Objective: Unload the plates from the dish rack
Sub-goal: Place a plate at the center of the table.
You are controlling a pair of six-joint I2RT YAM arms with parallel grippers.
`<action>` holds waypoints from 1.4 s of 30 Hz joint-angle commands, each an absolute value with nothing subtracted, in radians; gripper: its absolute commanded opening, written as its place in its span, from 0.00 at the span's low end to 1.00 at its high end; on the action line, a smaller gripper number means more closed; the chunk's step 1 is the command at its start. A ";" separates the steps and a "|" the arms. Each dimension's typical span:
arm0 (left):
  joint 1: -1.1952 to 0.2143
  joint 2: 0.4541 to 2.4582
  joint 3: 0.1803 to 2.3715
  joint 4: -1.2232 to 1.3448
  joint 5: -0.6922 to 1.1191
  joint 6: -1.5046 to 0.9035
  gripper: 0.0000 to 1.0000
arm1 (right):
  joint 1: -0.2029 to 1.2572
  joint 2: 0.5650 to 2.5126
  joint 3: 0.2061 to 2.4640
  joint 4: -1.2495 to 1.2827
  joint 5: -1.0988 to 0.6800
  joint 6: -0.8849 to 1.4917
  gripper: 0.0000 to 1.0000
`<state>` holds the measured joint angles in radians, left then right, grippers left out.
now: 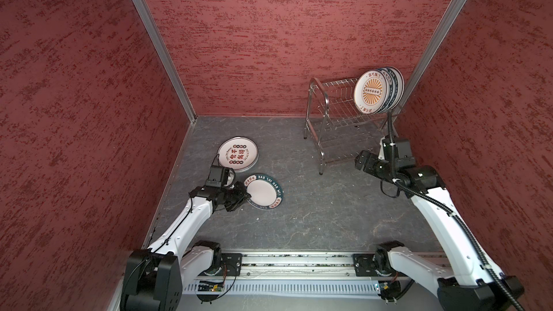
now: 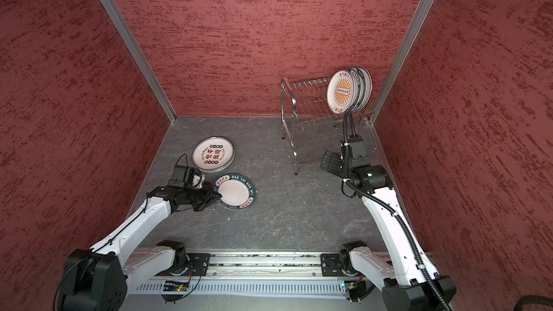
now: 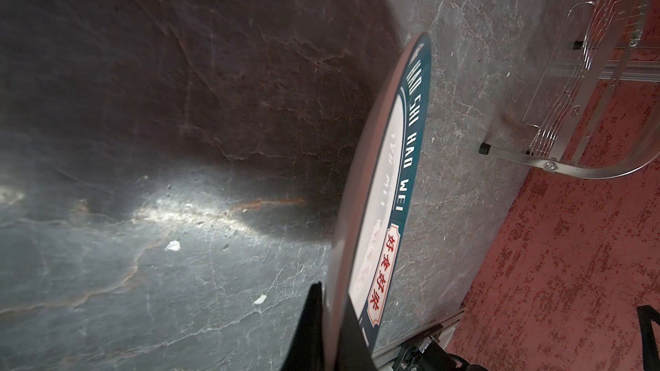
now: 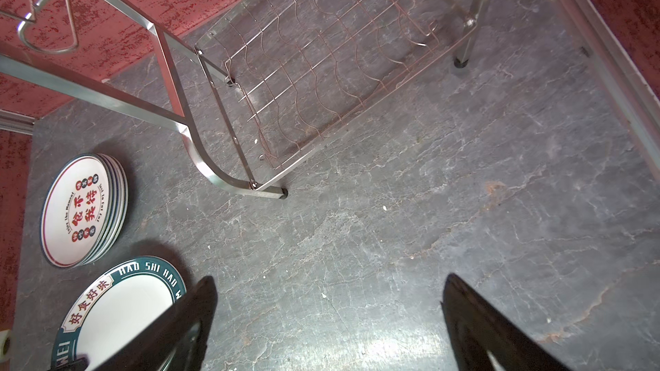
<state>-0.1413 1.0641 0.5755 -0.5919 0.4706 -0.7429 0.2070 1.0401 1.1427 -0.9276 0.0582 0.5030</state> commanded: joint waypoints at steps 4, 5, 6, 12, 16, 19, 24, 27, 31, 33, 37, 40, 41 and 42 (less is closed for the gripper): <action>-0.128 1.084 0.568 -0.524 0.482 -0.718 0.00 | 0.211 1.031 1.160 -0.901 0.088 0.489 0.99; -0.126 1.088 0.566 -0.523 0.483 -0.717 0.00 | 0.211 1.029 1.159 -0.900 0.088 0.489 0.99; -0.126 1.091 0.563 -0.523 0.482 -0.716 0.00 | 0.211 1.028 1.158 -0.900 0.089 0.487 0.99; -0.122 1.109 0.548 -0.514 0.481 -0.712 0.03 | 0.210 1.022 1.157 -0.905 0.098 0.483 0.99; -0.120 1.115 0.545 -0.514 0.475 -0.709 0.07 | 0.209 1.019 1.157 -0.905 0.100 0.480 0.99; -0.120 1.118 0.545 -0.523 0.461 -0.706 0.08 | 0.210 1.017 1.157 -0.910 0.100 0.477 0.99; -0.119 1.130 0.541 -0.543 0.432 -0.706 0.17 | 0.209 1.011 1.157 -0.920 0.111 0.471 0.99; -0.118 1.143 0.541 -0.543 0.423 -0.708 0.23 | 0.209 1.005 1.156 -0.920 0.113 0.471 0.99; -0.117 1.159 0.540 -0.539 0.413 -0.709 0.31 | 0.209 1.003 1.162 -0.924 0.111 0.465 0.99; -0.117 1.166 0.540 -0.541 0.407 -0.710 0.35 | 0.209 1.004 1.166 -0.927 0.110 0.459 0.99; -0.117 1.192 0.544 -0.544 0.406 -0.707 0.42 | 0.209 0.999 1.180 -0.927 0.091 0.439 0.99; -0.117 1.212 0.545 -0.541 0.402 -0.707 0.49 | 0.209 0.996 1.212 -0.938 0.083 0.417 0.99; -0.117 1.214 0.542 -0.538 0.399 -0.709 0.50 | 0.209 0.996 1.224 -0.942 0.085 0.412 0.99; -0.117 1.214 0.540 -0.532 0.397 -0.712 0.52 | 0.209 0.996 1.238 -0.947 0.089 0.408 0.99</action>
<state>-0.1226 1.2110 0.5476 -0.5453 0.4110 -0.7193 0.2070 1.0164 1.1854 -0.9340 0.0826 0.4389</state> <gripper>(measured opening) 0.511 0.989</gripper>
